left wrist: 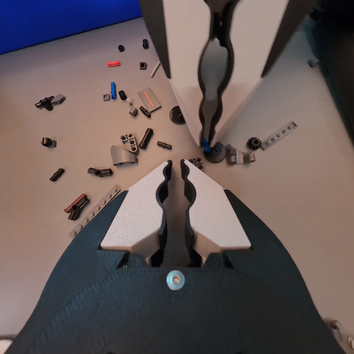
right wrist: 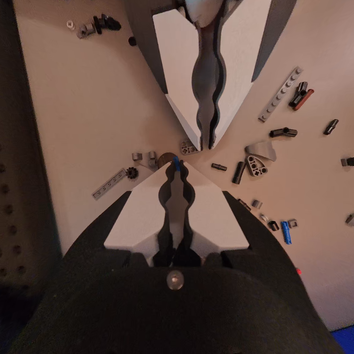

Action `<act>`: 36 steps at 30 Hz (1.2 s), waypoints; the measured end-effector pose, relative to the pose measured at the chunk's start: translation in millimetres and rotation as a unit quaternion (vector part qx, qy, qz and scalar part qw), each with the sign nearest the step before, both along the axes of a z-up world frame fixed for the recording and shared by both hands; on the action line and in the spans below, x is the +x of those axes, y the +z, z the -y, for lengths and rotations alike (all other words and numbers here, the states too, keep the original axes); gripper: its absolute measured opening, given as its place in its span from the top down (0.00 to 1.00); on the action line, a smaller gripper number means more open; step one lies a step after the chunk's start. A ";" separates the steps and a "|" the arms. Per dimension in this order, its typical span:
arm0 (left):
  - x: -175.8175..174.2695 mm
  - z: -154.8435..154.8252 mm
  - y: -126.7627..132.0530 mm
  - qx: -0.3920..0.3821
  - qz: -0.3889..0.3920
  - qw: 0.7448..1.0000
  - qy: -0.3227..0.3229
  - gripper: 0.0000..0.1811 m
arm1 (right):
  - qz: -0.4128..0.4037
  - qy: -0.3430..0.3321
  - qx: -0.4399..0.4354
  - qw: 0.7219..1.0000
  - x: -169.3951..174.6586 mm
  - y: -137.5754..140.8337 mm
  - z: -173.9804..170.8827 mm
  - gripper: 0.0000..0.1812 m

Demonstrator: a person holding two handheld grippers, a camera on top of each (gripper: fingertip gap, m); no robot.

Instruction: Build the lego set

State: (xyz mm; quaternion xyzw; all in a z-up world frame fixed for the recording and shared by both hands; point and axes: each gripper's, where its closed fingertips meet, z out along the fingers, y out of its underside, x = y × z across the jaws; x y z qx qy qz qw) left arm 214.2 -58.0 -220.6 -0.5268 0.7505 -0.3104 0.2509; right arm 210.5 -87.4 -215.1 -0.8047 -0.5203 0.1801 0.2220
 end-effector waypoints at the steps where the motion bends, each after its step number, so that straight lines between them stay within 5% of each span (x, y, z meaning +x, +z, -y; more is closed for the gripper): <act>1: -1.3 0.7 2.1 0.004 0.004 1.000 -0.005 0.95 | -0.009 -0.006 0.000 1.000 0.2 2.1 -1.9 0.98; 13: 1.9 18.5 25.0 0.139 0.048 0.987 -0.058 0.94 | -0.099 -0.044 -0.007 0.994 1.0 23.4 -12.1 0.98; 36: 3.9 22.7 31.2 0.167 0.056 0.982 -0.064 0.98 | -0.104 -0.049 -0.023 0.993 1.1 21.6 -11.0 0.98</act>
